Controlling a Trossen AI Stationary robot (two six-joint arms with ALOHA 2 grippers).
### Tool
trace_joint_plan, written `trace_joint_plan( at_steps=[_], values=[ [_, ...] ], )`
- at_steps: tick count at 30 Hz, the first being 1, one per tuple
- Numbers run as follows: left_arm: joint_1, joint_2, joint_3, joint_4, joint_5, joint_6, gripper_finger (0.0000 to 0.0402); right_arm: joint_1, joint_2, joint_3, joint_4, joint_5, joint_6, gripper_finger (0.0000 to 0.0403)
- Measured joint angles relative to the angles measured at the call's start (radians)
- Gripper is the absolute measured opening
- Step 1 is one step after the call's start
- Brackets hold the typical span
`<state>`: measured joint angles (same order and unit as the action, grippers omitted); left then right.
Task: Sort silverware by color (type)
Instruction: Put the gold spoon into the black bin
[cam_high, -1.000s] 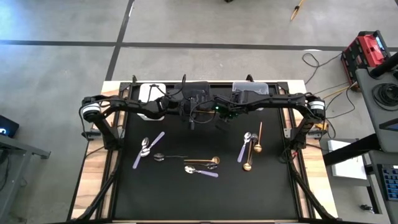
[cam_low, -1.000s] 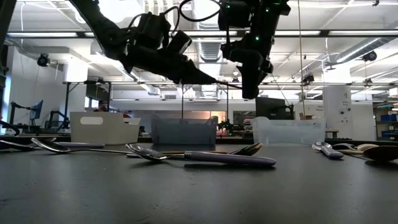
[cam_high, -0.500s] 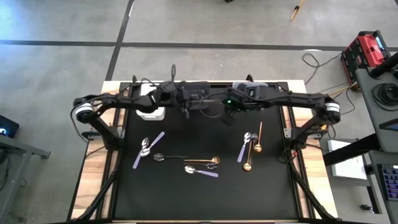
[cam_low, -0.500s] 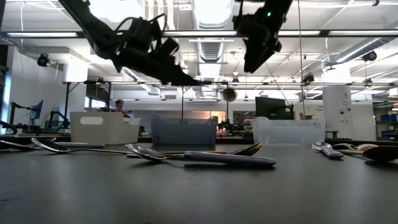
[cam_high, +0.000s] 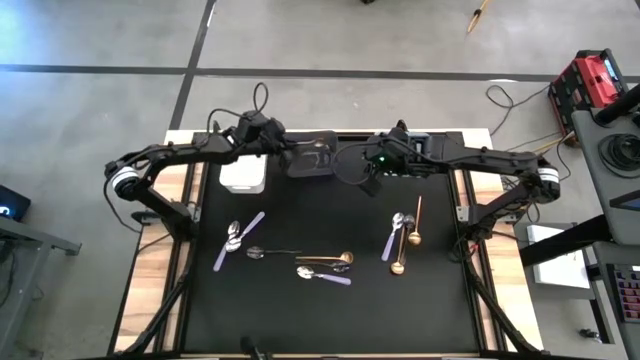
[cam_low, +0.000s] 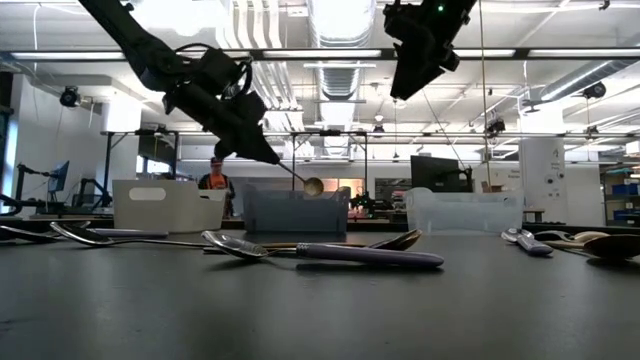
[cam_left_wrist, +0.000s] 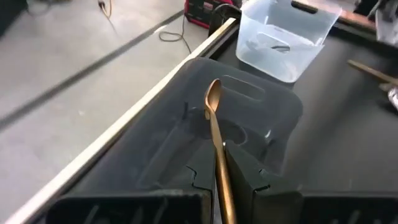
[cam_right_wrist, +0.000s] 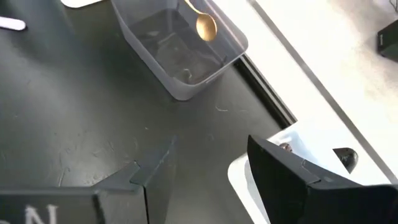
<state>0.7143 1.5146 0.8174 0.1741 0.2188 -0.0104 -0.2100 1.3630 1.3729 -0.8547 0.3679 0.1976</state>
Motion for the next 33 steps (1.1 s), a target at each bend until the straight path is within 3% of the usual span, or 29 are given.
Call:
trace_joint_plan(
  at_steps=[6,33],
  values=[
    [0.000,0.000,0.005,-0.010,-0.025,-0.159,0.0002,0.000,0.018,-0.002,0.000,0.000,-0.016,0.0189],
    [-0.073,0.039,0.005,-0.007,-0.054,-0.218,0.0005,0.000,0.022,-0.006,0.000,0.001,-0.015,0.0189]
  ],
)
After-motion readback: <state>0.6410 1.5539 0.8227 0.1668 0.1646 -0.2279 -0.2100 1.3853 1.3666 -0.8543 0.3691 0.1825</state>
